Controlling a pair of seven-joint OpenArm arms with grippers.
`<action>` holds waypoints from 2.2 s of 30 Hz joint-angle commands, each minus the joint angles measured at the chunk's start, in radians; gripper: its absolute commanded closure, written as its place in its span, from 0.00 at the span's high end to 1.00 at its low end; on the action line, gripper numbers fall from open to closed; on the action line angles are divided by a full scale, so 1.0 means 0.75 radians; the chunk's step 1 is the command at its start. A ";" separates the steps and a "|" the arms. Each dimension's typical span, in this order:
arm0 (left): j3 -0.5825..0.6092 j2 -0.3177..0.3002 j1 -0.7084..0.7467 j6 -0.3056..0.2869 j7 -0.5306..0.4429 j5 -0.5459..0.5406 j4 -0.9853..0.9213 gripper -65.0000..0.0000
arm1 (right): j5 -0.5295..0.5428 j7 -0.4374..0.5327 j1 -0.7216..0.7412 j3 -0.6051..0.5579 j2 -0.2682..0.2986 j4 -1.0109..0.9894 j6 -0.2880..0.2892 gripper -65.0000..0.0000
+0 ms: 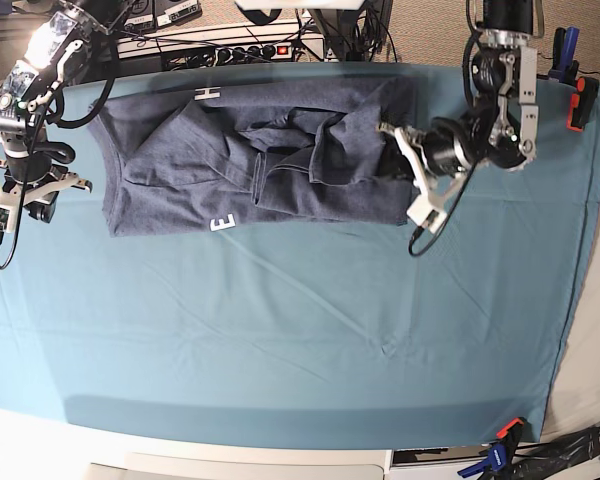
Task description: Fold the T-shirt properly
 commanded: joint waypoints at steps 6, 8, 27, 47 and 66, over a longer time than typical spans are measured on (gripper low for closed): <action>-0.003 -0.003 0.036 -0.041 -0.016 -0.101 0.025 0.00 | 0.014 0.044 0.011 0.009 0.019 0.024 -0.005 0.15; -0.003 0.001 0.040 -0.052 -0.010 -0.138 0.025 0.00 | 0.026 0.044 0.011 0.009 0.019 0.024 -0.005 0.15; 0.244 0.112 0.040 -0.151 -0.010 -0.203 0.025 0.00 | 0.037 0.044 0.011 0.009 0.019 0.024 -0.005 0.15; 0.284 0.125 0.023 -0.221 0.020 -0.100 0.031 0.20 | 0.113 0.005 0.032 0.009 0.145 -0.297 0.079 0.36; 0.284 0.125 -0.045 -0.211 -0.013 0.019 0.083 0.46 | 0.901 -0.469 0.155 0.009 0.216 -0.817 0.346 0.48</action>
